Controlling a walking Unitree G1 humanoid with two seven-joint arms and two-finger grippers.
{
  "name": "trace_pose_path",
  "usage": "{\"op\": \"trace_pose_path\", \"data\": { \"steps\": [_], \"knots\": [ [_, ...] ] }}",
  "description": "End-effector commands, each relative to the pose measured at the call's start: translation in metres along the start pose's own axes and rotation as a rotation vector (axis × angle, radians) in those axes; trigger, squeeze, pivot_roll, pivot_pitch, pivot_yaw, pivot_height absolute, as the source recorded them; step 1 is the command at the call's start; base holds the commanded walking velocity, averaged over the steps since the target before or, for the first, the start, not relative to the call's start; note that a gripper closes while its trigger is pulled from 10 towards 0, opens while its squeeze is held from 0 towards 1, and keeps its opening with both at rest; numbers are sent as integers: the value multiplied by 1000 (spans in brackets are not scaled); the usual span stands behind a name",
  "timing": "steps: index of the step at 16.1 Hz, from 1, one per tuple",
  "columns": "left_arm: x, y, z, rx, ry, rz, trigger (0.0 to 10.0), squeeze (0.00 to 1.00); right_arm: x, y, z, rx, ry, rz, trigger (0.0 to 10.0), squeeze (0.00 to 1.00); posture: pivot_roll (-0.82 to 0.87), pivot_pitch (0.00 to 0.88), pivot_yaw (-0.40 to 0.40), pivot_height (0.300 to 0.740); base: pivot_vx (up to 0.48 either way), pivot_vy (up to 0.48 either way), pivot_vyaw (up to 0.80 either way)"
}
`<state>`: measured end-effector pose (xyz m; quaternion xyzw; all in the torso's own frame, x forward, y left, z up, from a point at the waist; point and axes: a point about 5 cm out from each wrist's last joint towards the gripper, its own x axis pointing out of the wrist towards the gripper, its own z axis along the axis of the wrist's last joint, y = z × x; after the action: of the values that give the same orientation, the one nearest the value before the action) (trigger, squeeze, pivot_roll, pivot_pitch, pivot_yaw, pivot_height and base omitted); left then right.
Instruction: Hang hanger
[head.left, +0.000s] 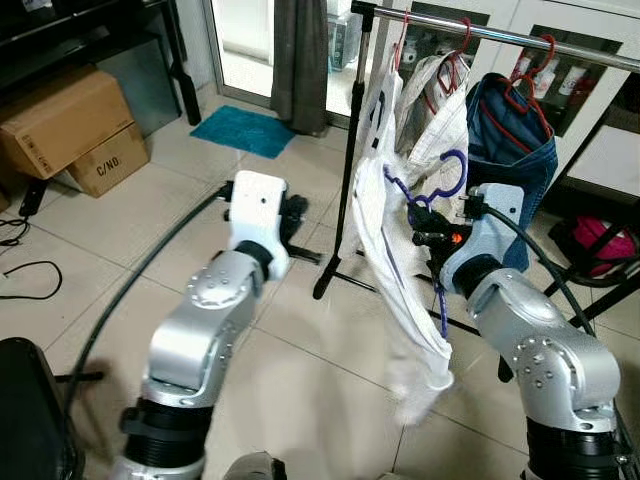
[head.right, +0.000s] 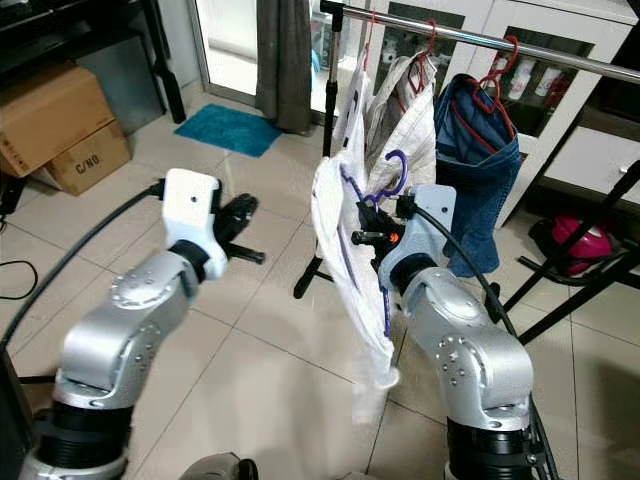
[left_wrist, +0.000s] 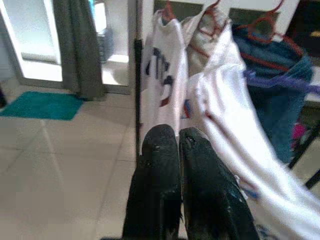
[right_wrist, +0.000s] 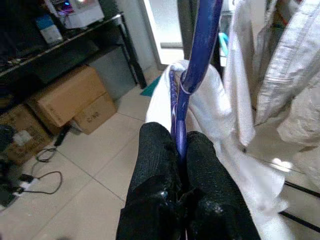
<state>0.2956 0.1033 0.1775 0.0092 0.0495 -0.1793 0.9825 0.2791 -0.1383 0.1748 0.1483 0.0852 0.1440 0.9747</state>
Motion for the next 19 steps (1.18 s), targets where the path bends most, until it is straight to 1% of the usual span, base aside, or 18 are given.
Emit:
{"op": "trace_pose_path", "data": {
  "steps": [1,2,3,5,6,7,8,9,10,11,12,13,14,15,16,17,18,19],
  "knots": [
    [3,5,1,36,-9,-7,10000,1000,-5,6,12,10,-59,72,10000,0,0,32,-44,740,0,0,0],
    [7,11,6,81,-35,-17,10000,1000,-7,11,12,6,-51,127,10000,0,0,31,-46,740,0,0,0],
    [11,12,11,96,-59,-34,10000,1000,-7,13,12,2,-46,152,10000,0,0,31,-47,740,0,0,0],
    [16,12,16,111,-77,-66,10000,1000,-8,15,12,7,-45,170,10000,0,-1,29,-48,740,0,0,0],
    [21,9,20,132,-92,-98,10000,1000,-9,18,13,7,-47,199,10000,0,-2,28,-49,740,0,0,0],
    [25,10,23,145,-111,-117,10000,867,-10,23,13,7,-48,238,10000,0,-10,26,-43,740,0,0,0],
    [27,12,25,147,-119,-112,10000,867,-11,25,13,6,-48,252,10000,0,-10,26,-43,740,0,0,0],
    [27,30,30,107,-153,-18,10000,0,-14,28,15,18,-55,288,10000,0,-15,25,-37,740,0,0,0],
    [24,48,33,53,-194,59,10000,0,-18,30,17,42,-62,325,10000,0,-15,26,-37,740,0,0,0],
    [22,54,35,33,-212,79,10000,0,-19,30,17,51,-63,340,10000,0,-15,26,-37,740,0,0,0],
    [15,72,38,14,-253,89,10000,0,-24,30,20,55,-58,400,10000,0,-14,28,-36,740,0,0,0],
    [11,80,38,46,-253,66,10000,0,-27,29,21,56,-52,426,10000,0,-12,27,-36,740,0,0,0],
    [9,83,38,50,-258,55,10000,0,-28,28,21,57,-50,434,10000,0,-10,28,-35,740,0,0,0],
    [3,91,36,14,-262,4,10000,1000,-30,27,24,65,-45,469,10000,0,-9,27,-35,740,0,0,0],
    [1,93,28,27,-222,-58,10000,1000,-32,28,25,68,-43,500,10000,0,-8,27,-35,740,0,0,0],
    [0,96,20,55,-180,-99,10000,1000,-35,29,27,78,-41,527,10000,0,-10,26,-32,740,0,0,0],
    [-1,97,15,76,-150,-123,10000,1000,-36,29,28,83,-38,540,10000,0,-13,25,-29,740,0,0,0],
    [-4,102,6,94,-93,-141,10000,1000,-38,29,30,86,-32,566,10000,0,-14,25,-26,740,0,0,0]
  ]
}}
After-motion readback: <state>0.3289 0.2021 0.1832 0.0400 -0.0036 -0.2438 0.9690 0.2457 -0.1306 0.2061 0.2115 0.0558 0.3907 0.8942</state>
